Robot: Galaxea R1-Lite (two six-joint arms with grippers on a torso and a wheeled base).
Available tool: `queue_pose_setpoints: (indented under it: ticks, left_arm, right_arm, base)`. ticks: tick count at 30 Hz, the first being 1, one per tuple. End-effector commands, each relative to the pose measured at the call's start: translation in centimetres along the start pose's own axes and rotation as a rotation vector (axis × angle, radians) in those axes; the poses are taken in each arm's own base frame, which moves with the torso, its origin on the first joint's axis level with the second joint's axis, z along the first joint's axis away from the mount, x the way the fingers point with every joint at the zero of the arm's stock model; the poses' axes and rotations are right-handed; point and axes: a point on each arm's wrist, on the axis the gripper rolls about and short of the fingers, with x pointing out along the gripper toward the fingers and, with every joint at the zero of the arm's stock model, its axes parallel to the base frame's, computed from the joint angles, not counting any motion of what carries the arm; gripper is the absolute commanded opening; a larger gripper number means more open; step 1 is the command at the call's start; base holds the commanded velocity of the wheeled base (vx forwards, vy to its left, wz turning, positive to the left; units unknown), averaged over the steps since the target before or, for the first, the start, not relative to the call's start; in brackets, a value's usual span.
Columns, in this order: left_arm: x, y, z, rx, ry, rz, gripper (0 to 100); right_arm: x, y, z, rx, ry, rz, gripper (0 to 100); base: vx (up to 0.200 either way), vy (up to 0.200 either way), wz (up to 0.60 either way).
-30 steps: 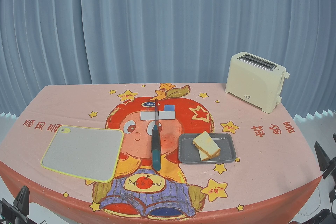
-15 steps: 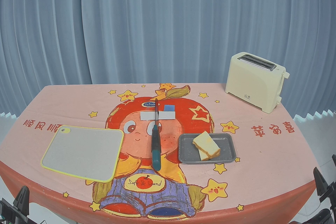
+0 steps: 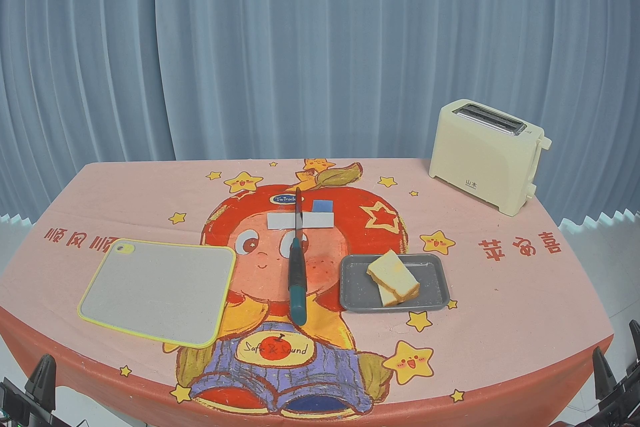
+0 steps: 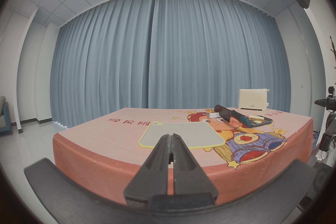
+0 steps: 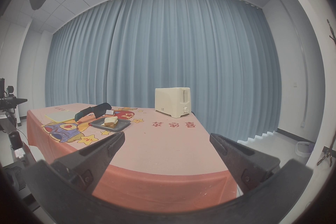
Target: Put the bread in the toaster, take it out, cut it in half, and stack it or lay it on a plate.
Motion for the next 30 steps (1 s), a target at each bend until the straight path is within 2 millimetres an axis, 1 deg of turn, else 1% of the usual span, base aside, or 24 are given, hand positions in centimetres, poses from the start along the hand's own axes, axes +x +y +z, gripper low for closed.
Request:
queue_pose_setpoints:
  ticks: [1,11,15,18,30]
  left_arm:
    - [0.05,0.0,-0.51,0.0,0.007,0.0,0]
    - [0.05,0.0,-0.51,0.0,0.007,0.0,0]
    - [0.05,0.0,-0.51,0.0,0.007,0.0,0]
    - [0.05,0.0,-0.51,0.0,0.007,0.0,0]
    - [0.05,0.0,-0.51,0.0,0.007,0.0,0]
  right_arm:
    - [-0.22,-0.01,-0.35,0.001,-0.039,-0.001,100]
    - [-0.18,-0.01,-0.36,-0.005,-0.045,0.005,100]
    - [-0.12,-0.03,-0.29,0.004,-0.065,-0.007,100]
    - [-0.13,-0.12,-0.27,0.006,-0.066,-0.049,100]
    - [-0.13,-0.13,-0.29,0.003,-0.065,-0.05,100]
  base:
    - [0.0,0.0,0.0]
    - [0.0,0.0,0.0]
    - [0.0,0.0,0.0]
    - [0.0,0.0,0.0]
    - [0.0,0.0,0.0]
